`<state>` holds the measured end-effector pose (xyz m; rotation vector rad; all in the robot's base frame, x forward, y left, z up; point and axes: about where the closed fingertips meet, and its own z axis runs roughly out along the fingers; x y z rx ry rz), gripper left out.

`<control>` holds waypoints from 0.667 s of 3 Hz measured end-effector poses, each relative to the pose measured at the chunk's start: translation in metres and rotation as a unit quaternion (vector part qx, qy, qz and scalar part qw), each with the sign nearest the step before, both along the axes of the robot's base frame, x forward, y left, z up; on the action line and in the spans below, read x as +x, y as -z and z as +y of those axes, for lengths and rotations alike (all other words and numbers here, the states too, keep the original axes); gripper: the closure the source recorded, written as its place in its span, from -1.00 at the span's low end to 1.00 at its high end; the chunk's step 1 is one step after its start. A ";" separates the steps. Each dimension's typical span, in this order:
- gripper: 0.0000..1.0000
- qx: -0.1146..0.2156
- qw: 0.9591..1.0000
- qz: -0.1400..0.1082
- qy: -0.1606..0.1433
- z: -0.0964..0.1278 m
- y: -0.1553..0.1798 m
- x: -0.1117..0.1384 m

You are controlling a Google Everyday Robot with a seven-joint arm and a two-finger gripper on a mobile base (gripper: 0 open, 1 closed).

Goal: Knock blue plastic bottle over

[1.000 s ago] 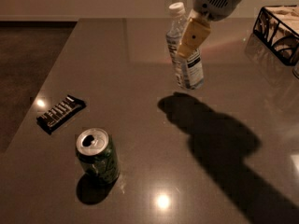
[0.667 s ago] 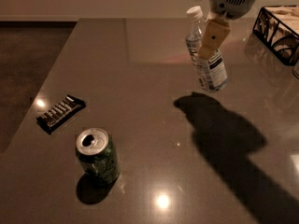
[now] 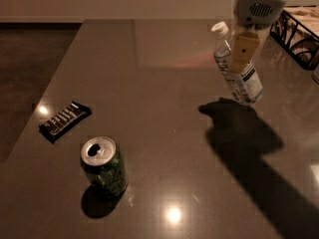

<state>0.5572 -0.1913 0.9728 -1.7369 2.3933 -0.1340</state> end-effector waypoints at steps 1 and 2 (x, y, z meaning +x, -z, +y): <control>1.00 -0.034 0.998 0.038 -0.036 -0.004 0.031 -0.011; 0.71 -0.063 0.993 0.074 -0.064 -0.006 0.060 -0.020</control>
Offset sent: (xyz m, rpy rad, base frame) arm -0.1193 -0.0425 -0.0828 -0.3020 0.6080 0.1813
